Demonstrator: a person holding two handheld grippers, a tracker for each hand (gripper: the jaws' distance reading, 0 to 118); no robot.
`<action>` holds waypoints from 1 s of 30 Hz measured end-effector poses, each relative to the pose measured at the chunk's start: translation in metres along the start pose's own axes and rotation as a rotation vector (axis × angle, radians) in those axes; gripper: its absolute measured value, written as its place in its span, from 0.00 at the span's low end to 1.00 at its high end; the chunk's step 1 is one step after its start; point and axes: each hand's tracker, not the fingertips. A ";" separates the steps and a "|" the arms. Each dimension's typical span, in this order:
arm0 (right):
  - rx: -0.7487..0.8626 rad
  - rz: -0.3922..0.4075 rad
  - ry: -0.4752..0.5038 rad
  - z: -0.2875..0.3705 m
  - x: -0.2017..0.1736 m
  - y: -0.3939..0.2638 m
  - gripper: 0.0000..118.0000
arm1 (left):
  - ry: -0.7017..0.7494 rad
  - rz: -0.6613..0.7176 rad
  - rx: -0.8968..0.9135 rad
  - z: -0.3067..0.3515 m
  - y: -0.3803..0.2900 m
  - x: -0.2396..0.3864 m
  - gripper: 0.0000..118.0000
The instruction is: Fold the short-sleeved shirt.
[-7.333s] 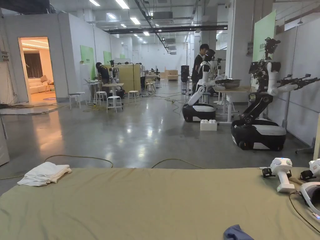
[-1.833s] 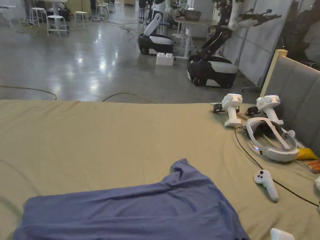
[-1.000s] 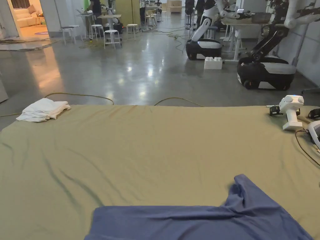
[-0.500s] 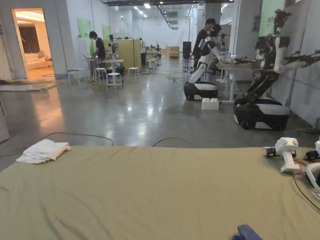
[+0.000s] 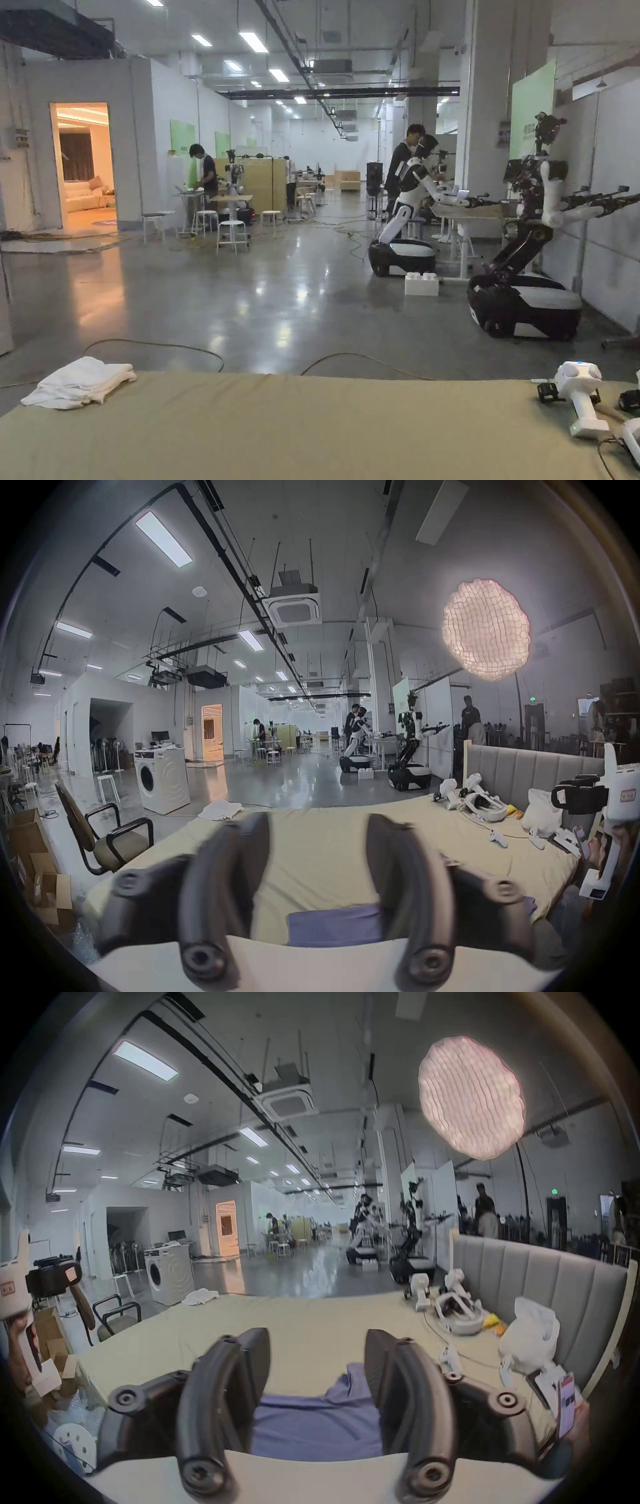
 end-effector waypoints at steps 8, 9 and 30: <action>0.063 0.143 -0.034 0.013 -0.038 0.014 0.00 | 0.012 -0.028 0.054 0.013 0.013 0.007 0.00; 0.053 0.151 -0.035 0.012 -0.039 0.016 0.00 | 0.016 -0.036 0.057 0.013 0.013 0.009 0.00; -0.246 -0.063 -0.036 -0.047 0.022 -0.050 0.00 | -0.132 0.257 -0.686 -0.244 -0.188 -0.059 0.61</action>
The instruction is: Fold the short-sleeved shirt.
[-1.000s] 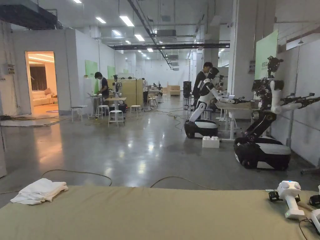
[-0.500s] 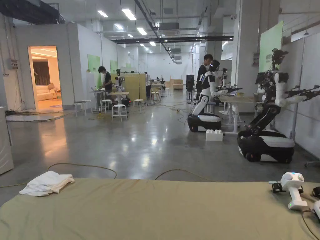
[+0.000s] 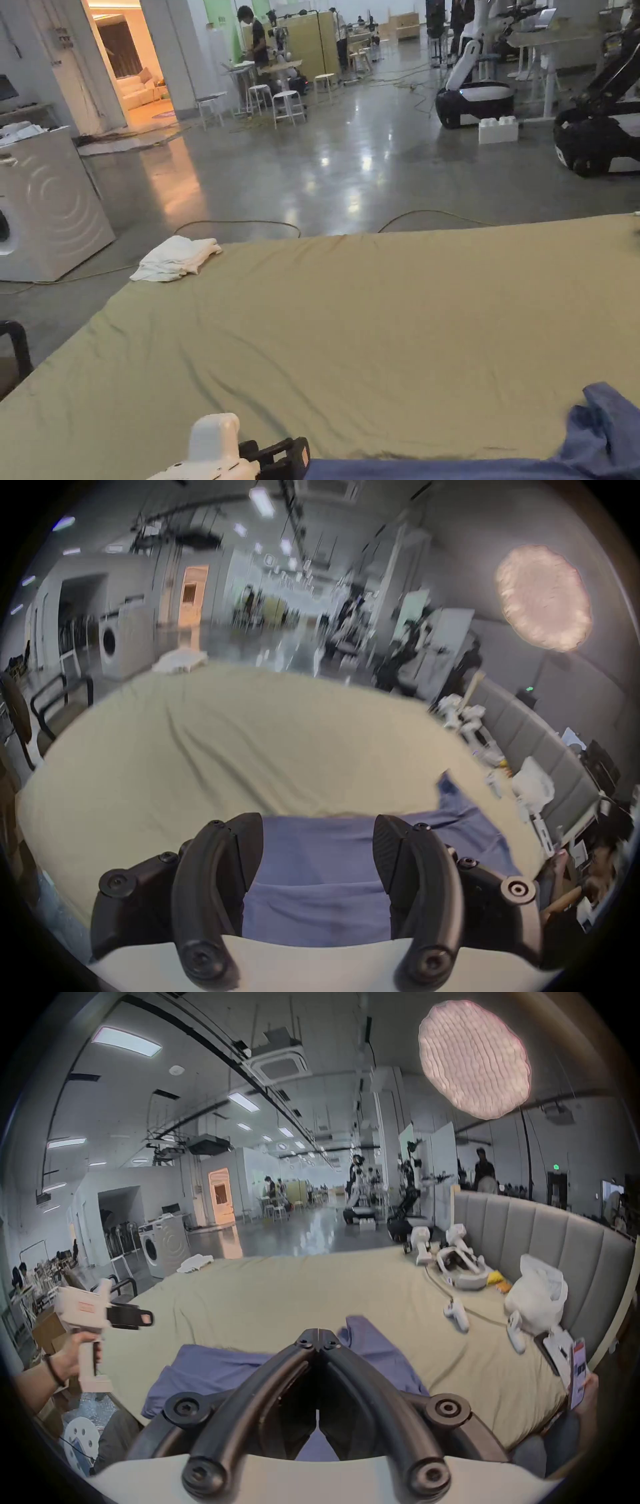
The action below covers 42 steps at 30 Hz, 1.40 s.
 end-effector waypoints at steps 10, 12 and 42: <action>-0.207 -0.063 -0.129 -0.018 0.034 -0.035 0.00 | 0.172 0.145 -0.331 -0.173 -0.016 -0.059 0.53; -0.230 -0.077 -0.139 -0.022 0.039 -0.039 0.00 | 0.207 0.081 -0.342 -0.176 -0.021 -0.050 0.38; -0.772 -0.072 -0.182 -0.359 0.162 -0.070 0.00 | 0.167 0.038 -0.404 -0.166 0.000 -0.037 0.08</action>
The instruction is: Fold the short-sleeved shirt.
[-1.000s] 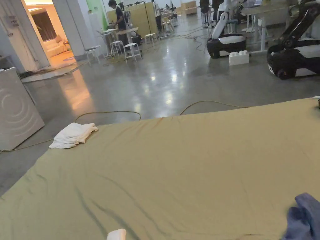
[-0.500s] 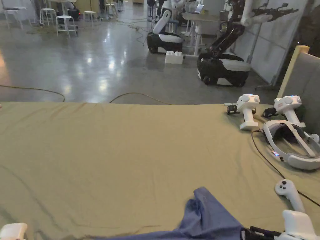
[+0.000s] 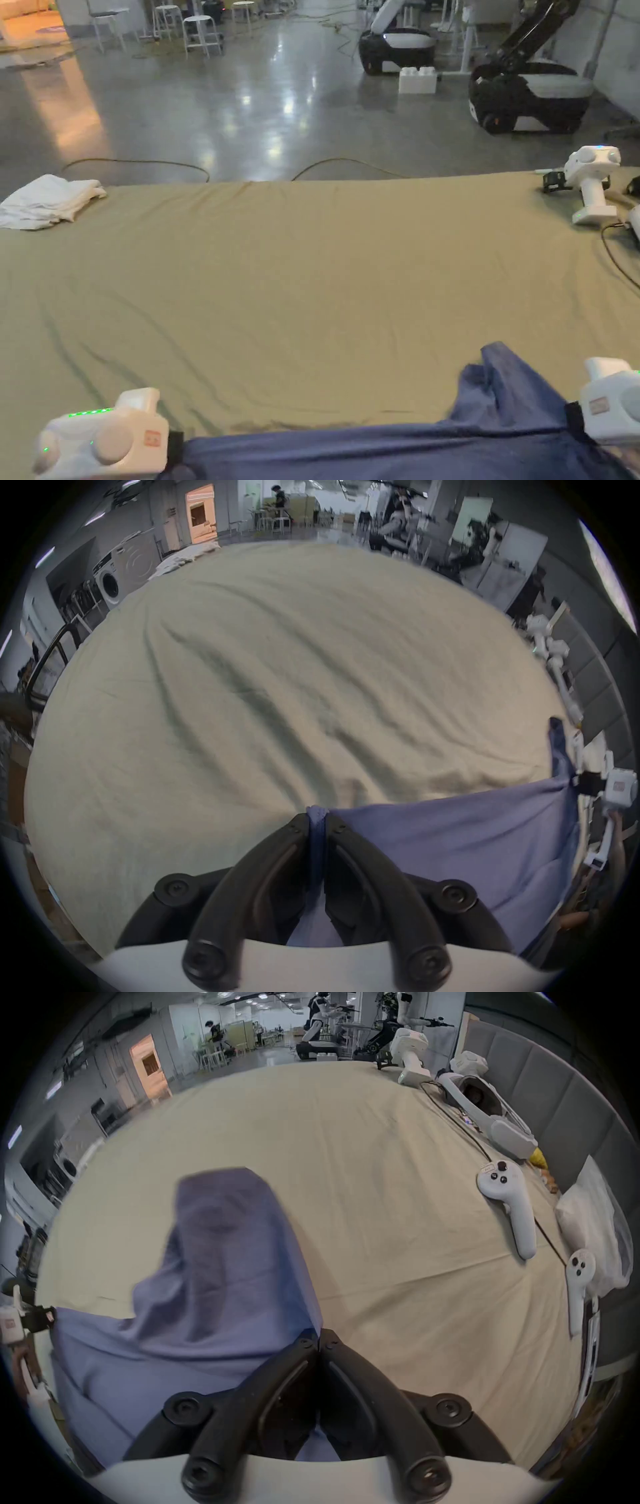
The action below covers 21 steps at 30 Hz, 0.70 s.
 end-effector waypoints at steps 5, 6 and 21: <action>0.212 -0.053 0.077 0.111 -0.005 -0.050 0.00 | -0.141 -0.008 0.151 0.093 -0.045 -0.016 0.08; 0.233 -0.049 0.075 0.129 -0.003 -0.064 0.00 | -0.168 -0.011 0.165 0.108 -0.058 -0.021 0.08; 0.200 -0.125 0.022 0.178 0.020 -0.266 0.08 | -0.196 0.012 0.096 0.115 -0.204 -0.056 0.18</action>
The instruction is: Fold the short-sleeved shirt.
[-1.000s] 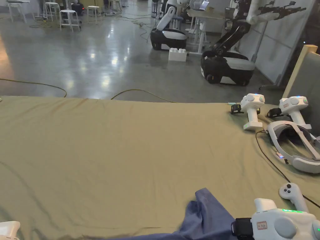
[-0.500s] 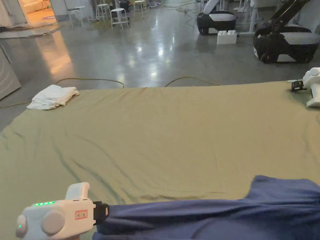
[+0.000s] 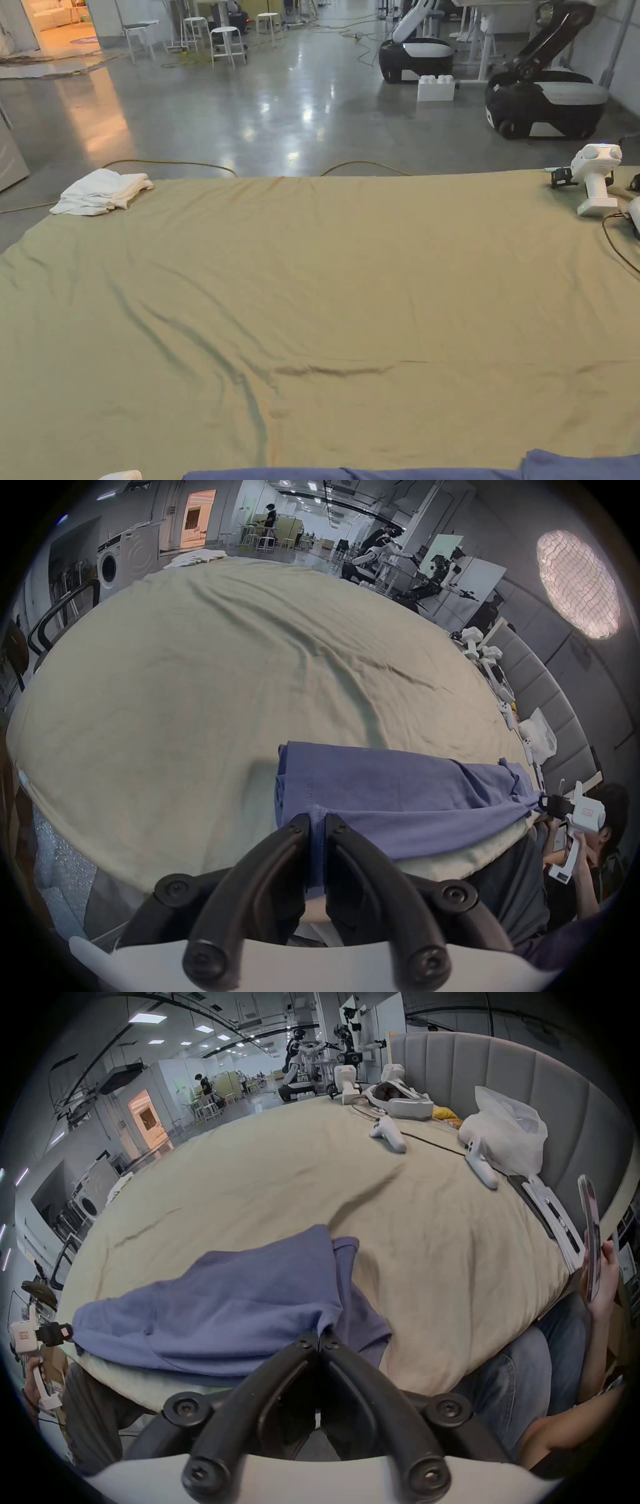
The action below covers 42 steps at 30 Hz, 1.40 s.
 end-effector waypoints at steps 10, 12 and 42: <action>0.214 0.008 0.061 0.046 -0.001 0.027 0.60 | 0.087 -0.106 0.406 0.104 0.033 0.038 0.79; 0.358 -0.001 0.124 0.084 -0.015 0.041 0.60 | 0.144 -0.163 0.563 0.147 0.040 0.069 0.78; 0.855 0.232 0.189 0.200 -0.119 0.038 0.00 | 0.067 -0.287 0.956 0.281 0.009 0.188 0.00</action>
